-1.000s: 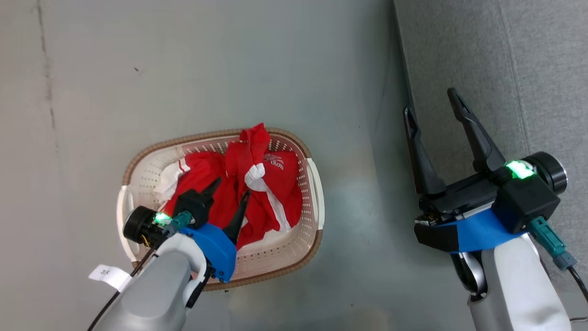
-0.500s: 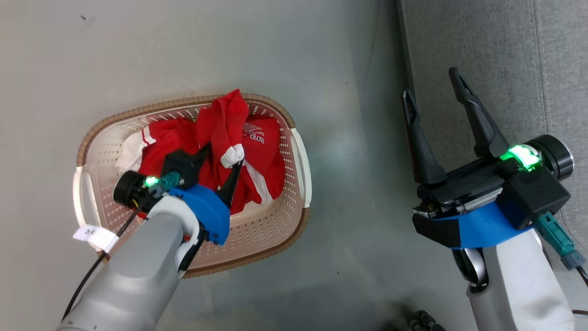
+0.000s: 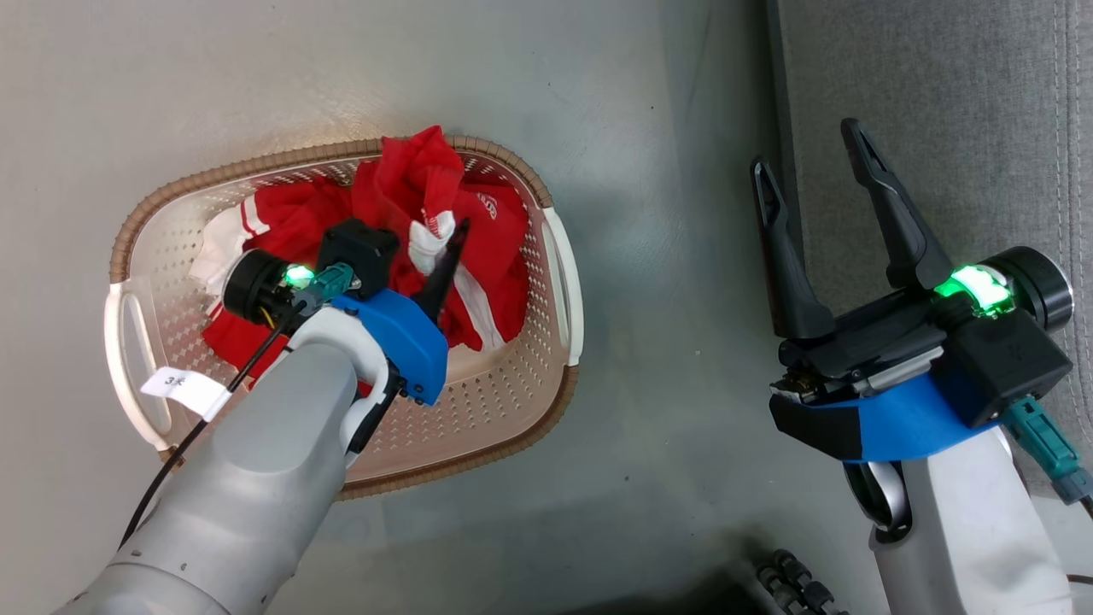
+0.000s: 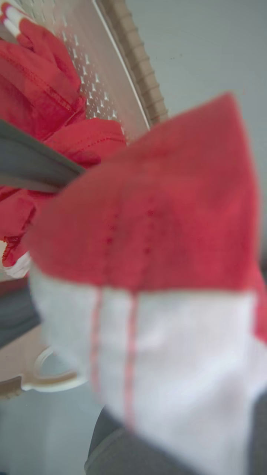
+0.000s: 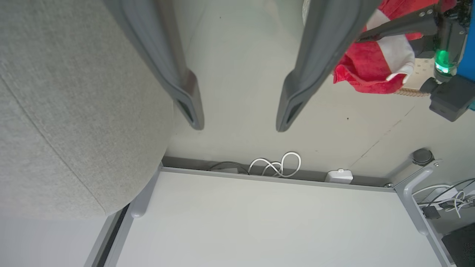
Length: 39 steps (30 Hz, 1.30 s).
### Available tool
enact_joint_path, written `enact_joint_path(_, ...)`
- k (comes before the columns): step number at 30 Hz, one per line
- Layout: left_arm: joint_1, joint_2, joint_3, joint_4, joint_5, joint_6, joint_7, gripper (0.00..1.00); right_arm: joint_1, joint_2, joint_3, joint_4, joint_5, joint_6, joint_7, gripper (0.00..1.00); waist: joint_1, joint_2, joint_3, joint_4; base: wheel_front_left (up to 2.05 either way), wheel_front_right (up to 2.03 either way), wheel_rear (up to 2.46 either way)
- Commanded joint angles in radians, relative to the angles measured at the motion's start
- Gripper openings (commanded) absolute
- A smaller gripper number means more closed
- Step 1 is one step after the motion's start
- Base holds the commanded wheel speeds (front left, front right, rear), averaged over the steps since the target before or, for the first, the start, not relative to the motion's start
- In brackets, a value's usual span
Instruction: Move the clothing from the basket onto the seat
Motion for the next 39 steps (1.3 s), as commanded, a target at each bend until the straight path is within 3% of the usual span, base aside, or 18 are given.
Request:
enact_joint_path(1, -0.021, -0.002, 0.006, -0.010, 0.013, 0.000, -0.003, 0.00, -0.021, -0.003, -0.003, 0.002, 0.006, 0.000, -0.004, 1.00, -0.0001, 0.0000, -0.001, 0.002, 0.00, 0.00, 0.00)
enact_joint_path(15, 0.051, -0.012, 0.105, -0.127, 0.085, 0.000, -0.003, 0.00, -0.011, -0.003, -0.010, 0.040, -0.007, 0.000, -0.004, 1.00, -0.0001, 0.0000, -0.085, 0.057, 0.00, 0.00, 0.00)
enact_joint_path(28, 0.220, -0.029, 0.301, -0.281, 0.159, 0.000, -0.003, 0.00, 0.051, -0.003, -0.003, 0.106, 0.004, 0.000, -0.004, 1.00, -0.0001, 0.0000, -0.302, 0.117, 0.00, 0.00, 0.00)
enact_joint_path(39, 0.308, -0.021, 0.393, -0.418, 0.204, 0.000, -0.003, 0.00, 0.145, -0.003, 0.009, 0.158, 0.024, 0.000, -0.004, 1.00, -0.0001, 0.0000, -0.492, 0.170, 0.00, 0.00, 0.00)
